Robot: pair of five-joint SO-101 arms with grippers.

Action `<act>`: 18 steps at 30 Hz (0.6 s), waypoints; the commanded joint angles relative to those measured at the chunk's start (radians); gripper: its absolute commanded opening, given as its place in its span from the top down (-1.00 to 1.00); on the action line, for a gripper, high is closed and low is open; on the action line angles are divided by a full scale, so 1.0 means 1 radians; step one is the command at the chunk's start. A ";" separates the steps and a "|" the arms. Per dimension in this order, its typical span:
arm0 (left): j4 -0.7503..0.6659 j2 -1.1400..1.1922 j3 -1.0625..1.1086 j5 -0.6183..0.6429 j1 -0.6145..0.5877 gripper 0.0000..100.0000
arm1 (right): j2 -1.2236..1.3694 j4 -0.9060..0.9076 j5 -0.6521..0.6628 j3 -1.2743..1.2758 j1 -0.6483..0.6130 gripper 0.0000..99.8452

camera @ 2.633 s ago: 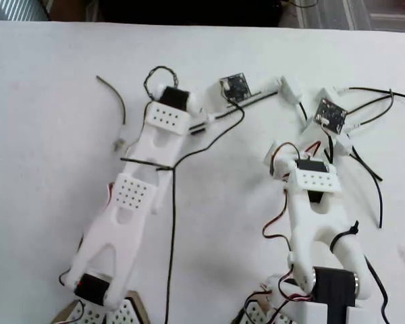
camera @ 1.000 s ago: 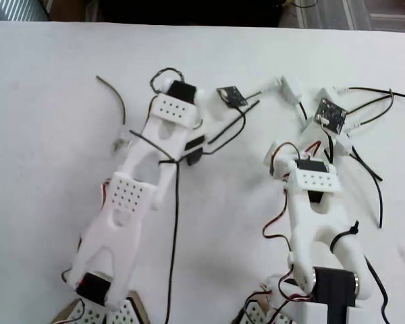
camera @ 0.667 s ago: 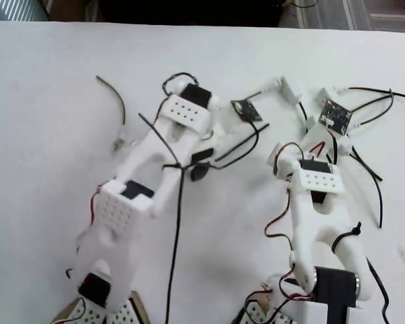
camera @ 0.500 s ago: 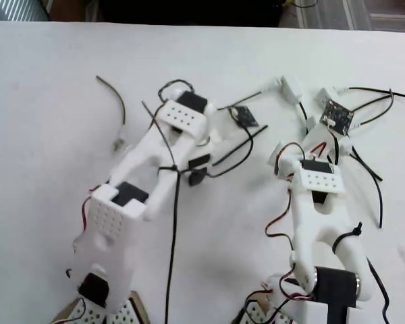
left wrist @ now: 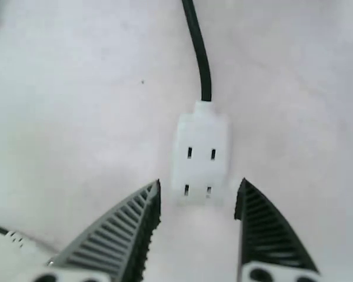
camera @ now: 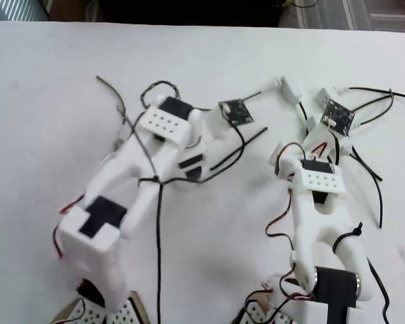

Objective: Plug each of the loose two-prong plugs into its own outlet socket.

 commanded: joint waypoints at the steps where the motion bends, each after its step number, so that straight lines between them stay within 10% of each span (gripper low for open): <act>1: 0.000 -0.237 0.089 0.017 -0.041 0.57 | -0.041 -0.015 0.005 -0.006 0.008 0.66; 18: -0.218 -0.591 0.321 0.327 -0.545 0.56 | -0.035 -0.013 0.005 0.006 0.001 0.67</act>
